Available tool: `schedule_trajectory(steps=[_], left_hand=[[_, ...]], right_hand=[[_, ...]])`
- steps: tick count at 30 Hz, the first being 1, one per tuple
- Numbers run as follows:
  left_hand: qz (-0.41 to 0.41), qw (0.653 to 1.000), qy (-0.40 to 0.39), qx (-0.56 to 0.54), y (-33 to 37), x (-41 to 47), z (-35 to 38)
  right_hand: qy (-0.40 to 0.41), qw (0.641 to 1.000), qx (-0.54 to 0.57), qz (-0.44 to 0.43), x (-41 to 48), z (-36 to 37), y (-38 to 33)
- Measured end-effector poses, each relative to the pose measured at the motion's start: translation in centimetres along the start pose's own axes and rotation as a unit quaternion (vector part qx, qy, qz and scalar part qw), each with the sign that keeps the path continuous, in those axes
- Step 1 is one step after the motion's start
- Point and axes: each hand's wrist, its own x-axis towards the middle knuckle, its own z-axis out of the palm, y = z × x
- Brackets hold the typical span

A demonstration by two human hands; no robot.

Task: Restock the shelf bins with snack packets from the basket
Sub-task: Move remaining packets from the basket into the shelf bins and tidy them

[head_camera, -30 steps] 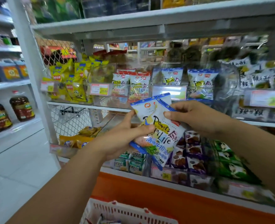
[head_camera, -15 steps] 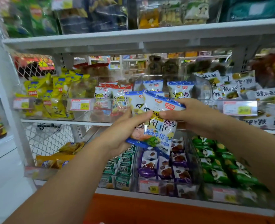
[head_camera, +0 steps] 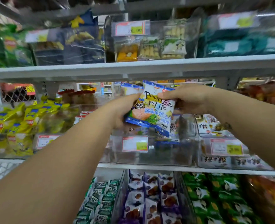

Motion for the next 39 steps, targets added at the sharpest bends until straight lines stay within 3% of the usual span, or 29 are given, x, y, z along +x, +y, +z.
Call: schedule_trajectory(steps=[4,7,11,13,22,28,32,39], left_hand=[[0.056,0.994,0.092,0.011,0.3,3.9,-0.1],[0.074,0.985,0.139,0.070,-0.6,7.1,-0.5],[0.056,0.972,0.142,0.178,-1.4,7.5,-0.2],[0.045,0.973,0.130,0.184,-1.9,8.7,-0.5],[0.023,0.963,0.112,0.243,-1.0,8.4,-1.3],[0.021,0.971,0.082,0.223,-0.8,7.2,-1.0],[0.003,0.975,0.055,0.215,-0.8,6.5,-1.9],[-0.017,0.980,0.012,0.200,-0.6,6.6,-1.0]], right_hand=[[0.067,0.995,-0.068,-0.019,2.7,-3.2,-0.3],[0.105,0.977,-0.184,-0.035,4.5,-5.1,0.4],[0.097,0.899,-0.422,-0.063,6.0,-4.9,1.6],[0.064,0.868,-0.488,-0.070,6.9,-4.2,2.3],[-0.011,0.729,-0.683,-0.034,9.7,-3.6,4.7],[0.002,0.641,-0.766,-0.049,10.1,-2.4,5.3],[-0.005,0.645,-0.764,-0.033,10.0,-2.7,5.2],[0.037,0.751,-0.651,-0.108,7.6,-4.7,2.4]])
